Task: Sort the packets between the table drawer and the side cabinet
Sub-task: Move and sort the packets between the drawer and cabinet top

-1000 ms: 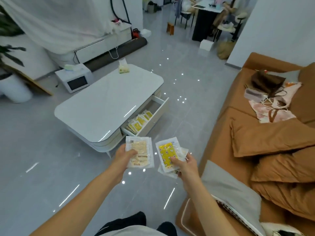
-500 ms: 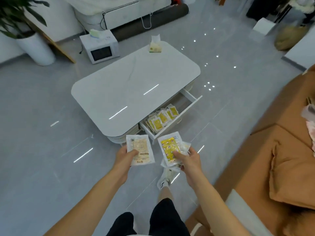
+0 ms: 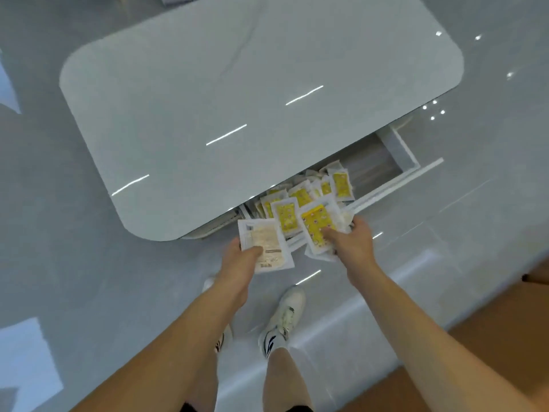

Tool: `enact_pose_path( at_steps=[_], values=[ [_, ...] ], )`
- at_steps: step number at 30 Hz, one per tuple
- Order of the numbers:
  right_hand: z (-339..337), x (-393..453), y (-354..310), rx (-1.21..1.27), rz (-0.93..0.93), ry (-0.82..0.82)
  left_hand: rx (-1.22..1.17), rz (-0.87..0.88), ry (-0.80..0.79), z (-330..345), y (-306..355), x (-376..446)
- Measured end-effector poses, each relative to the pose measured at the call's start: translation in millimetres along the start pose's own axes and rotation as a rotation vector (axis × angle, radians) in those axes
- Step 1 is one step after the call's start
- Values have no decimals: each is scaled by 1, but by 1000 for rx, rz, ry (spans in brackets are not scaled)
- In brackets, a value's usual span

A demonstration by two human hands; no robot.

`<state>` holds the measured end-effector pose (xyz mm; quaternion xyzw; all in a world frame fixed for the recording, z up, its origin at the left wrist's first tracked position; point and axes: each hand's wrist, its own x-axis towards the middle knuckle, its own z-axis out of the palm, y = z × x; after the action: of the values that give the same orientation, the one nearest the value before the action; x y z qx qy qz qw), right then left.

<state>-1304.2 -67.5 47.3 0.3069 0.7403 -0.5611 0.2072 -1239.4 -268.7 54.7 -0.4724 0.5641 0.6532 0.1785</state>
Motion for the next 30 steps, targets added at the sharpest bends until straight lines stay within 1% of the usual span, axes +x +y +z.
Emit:
enact_pose_path(
  at_steps=[3,5,9,12,14,17,21,25,28,30],
  values=[
    [20,64,14,-103,-31,7,24,-31,-24,20,-14,67],
    [34,96,23,-167,-6,7,36,-29,-29,30,-17,103],
    [57,144,40,-303,-1,9,68,-36,-50,43,-19,147],
    [65,166,40,-292,-5,16,62,-49,-44,51,-16,165],
    [68,174,35,-263,6,-8,52,-51,-73,52,-16,174],
    [67,178,29,-297,3,-79,136,-70,-106,50,-16,173],
    [58,167,22,-546,-158,-69,220,-31,-98,42,-21,153],
    [50,138,10,-707,-288,-97,396,98,-99,37,-13,131],
    [41,105,-15,-777,-375,-121,550,215,-106,32,20,100],
    [33,77,-40,-793,-419,-106,648,322,-104,28,51,74]
  ],
)
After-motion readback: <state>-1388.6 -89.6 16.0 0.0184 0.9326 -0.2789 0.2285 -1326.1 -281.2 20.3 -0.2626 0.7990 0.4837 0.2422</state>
